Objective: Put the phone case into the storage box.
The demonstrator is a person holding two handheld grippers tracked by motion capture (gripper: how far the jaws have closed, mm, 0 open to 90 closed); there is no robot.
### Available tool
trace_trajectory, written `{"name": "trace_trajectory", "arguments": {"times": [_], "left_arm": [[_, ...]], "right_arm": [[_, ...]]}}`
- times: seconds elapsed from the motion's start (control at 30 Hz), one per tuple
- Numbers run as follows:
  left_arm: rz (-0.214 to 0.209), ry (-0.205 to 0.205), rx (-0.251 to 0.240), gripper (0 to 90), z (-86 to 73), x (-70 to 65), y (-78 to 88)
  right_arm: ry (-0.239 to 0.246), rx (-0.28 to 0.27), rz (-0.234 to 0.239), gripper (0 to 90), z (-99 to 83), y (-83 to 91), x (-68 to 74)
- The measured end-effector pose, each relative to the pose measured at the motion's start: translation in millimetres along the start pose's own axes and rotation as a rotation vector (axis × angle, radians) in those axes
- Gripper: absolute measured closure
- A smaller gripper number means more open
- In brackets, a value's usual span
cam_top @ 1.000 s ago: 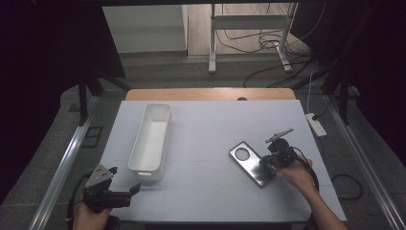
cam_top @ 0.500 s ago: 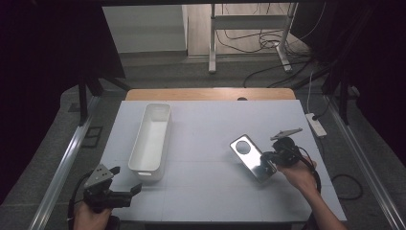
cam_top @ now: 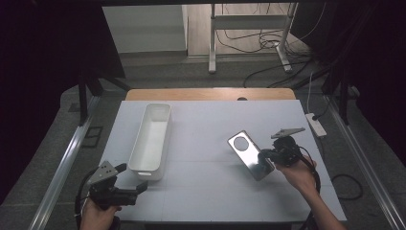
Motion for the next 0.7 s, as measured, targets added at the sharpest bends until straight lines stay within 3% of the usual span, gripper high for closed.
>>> {"name": "trace_trajectory", "arguments": {"times": [0.27,0.7], "left_arm": [[-0.044,-0.014,0.012,0.0,9.2,-3.7,-10.8],[-0.128,-0.051,-0.043,0.0,34.1,-16.8,-26.4]], "right_arm": [[-0.003,-0.018,-0.005,88.6,1.2,3.8,-1.5],[-0.02,-0.05,-0.006,88.5,4.3,9.3,-0.5]]}}
Point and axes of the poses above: each handheld gripper's, and its own axes: y roughly backward along the jaws, z roughly out of its top, x roughly to its left, the point moved 5 cm from there along -y, roughly forward along the jaws, and after that the axes turned 12 degrees about x, right-handed, at the moved point
